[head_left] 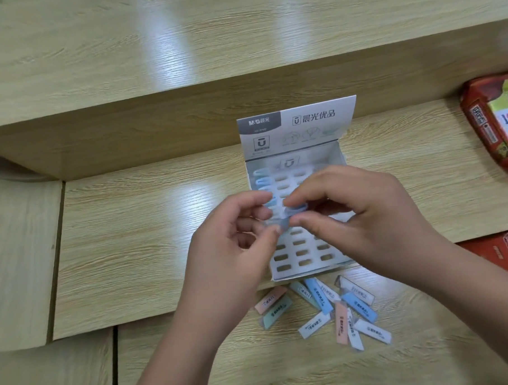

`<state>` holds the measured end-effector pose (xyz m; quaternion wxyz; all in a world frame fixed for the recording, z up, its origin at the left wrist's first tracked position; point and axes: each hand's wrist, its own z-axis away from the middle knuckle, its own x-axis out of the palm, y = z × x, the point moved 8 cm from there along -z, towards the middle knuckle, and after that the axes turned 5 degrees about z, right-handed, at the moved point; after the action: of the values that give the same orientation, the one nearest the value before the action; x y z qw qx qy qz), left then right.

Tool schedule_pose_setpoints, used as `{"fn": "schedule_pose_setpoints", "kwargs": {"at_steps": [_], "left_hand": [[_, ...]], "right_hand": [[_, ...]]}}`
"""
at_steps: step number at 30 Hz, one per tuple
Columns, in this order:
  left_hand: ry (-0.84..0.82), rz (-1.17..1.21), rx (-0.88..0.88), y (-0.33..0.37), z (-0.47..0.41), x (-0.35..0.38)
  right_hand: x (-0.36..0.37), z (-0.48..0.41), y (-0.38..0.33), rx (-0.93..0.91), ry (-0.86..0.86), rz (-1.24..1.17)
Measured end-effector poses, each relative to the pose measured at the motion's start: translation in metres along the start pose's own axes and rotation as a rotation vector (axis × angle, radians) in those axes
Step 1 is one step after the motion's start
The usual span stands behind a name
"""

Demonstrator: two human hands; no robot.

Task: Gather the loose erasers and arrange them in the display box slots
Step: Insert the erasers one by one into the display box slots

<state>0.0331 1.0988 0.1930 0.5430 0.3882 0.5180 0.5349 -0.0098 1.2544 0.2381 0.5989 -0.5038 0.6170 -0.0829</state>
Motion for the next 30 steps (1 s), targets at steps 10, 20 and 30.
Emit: {"fn": "schedule_pose_setpoints", "kwargs": {"at_steps": [10,20,30], "left_hand": [[0.042,0.084,-0.218,-0.049,0.009,0.0],[0.054,0.077,-0.195,-0.049,0.009,-0.002],[0.311,0.109,-0.034,-0.059,0.052,-0.025]], "right_hand": [[0.033,0.014,0.032,0.13,-0.129,0.056],[0.047,0.019,0.004,-0.17,-0.213,0.393],[0.02,0.055,-0.014,-0.161,0.056,0.502]]}}
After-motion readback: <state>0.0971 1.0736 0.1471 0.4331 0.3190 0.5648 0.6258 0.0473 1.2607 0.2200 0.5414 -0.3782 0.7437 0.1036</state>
